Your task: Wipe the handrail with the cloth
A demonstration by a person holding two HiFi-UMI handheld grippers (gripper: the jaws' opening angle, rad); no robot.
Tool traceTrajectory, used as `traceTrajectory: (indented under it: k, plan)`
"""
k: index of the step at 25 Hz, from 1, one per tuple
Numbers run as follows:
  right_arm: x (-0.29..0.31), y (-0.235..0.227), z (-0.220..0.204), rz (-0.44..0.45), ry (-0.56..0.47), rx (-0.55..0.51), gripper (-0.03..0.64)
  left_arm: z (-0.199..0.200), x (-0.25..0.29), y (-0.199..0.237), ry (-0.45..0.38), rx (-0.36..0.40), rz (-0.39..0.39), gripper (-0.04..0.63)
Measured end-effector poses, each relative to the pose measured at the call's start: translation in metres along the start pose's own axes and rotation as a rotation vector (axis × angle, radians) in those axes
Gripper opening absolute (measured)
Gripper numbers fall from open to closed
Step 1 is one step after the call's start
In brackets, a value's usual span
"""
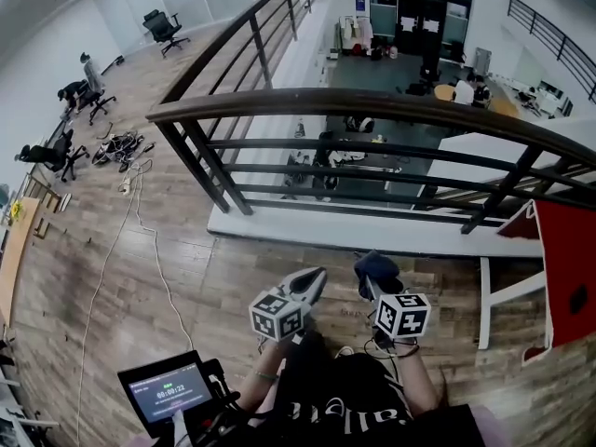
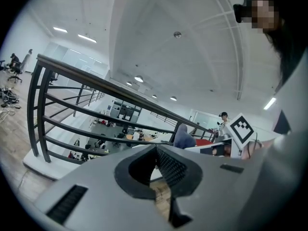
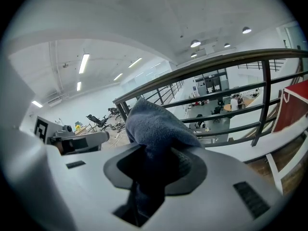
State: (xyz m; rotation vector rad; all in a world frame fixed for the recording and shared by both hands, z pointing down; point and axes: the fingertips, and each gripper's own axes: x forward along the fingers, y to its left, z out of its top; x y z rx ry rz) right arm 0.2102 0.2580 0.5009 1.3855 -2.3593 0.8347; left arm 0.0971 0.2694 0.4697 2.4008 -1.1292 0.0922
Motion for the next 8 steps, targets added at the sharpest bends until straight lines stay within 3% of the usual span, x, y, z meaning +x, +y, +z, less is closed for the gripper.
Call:
traceTrajectory:
  k: [8]
  plan:
    - [-0.023, -0.009, -0.018, -0.002, -0.003, -0.006, 0.104, -0.019, -0.004, -0.023, 0.004, 0.012, 0.005, 0.002]
